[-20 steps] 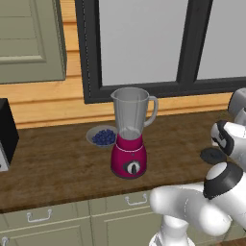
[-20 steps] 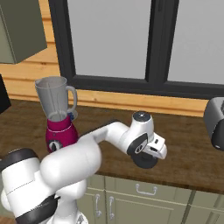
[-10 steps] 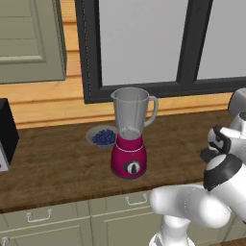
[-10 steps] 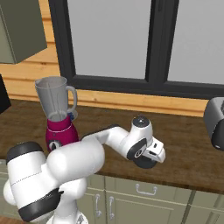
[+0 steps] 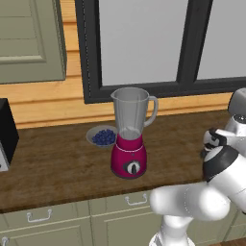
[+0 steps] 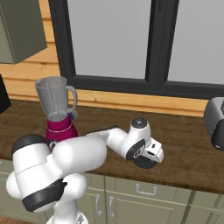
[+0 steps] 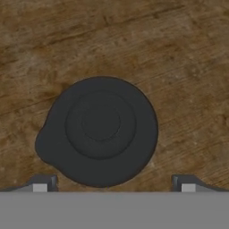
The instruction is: Close the lid blender by securely placing the lid on top.
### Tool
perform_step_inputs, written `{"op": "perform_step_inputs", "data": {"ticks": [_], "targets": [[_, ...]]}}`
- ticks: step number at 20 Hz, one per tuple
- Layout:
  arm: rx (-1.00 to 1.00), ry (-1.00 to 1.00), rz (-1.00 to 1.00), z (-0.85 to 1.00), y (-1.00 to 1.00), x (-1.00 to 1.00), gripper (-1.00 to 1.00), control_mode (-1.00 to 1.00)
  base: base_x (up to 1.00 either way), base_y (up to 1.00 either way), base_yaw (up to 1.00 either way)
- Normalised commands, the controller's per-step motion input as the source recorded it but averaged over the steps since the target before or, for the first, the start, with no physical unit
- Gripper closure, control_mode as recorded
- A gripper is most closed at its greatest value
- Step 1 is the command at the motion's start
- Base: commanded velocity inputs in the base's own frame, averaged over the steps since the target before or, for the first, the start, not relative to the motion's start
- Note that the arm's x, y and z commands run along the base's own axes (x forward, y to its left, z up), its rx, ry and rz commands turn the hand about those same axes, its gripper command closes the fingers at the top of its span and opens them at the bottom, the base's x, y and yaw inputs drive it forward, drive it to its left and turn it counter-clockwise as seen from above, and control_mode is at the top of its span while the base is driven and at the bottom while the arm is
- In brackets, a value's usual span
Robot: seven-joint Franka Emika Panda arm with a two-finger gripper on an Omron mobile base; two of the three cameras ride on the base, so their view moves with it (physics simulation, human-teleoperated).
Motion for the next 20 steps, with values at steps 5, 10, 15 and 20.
{"op": "perform_step_inputs", "data": {"ticks": [5,10,15,20], "targets": [[0.00,0.01,0.00,-0.01,0.00,0.19,-1.00,-1.00,0.00,0.00,0.00],[0.00,0.00,0.00,-0.06,0.00,0.15,-1.00,-1.00,0.00,0.00,0.00],[0.00,0.00,0.00,-0.16,0.00,0.09,-1.00,-1.00,0.00,0.00,0.00],[0.00,0.00,0.00,-0.24,0.00,0.08,-1.00,-1.00,0.00,0.00,0.00]]}}
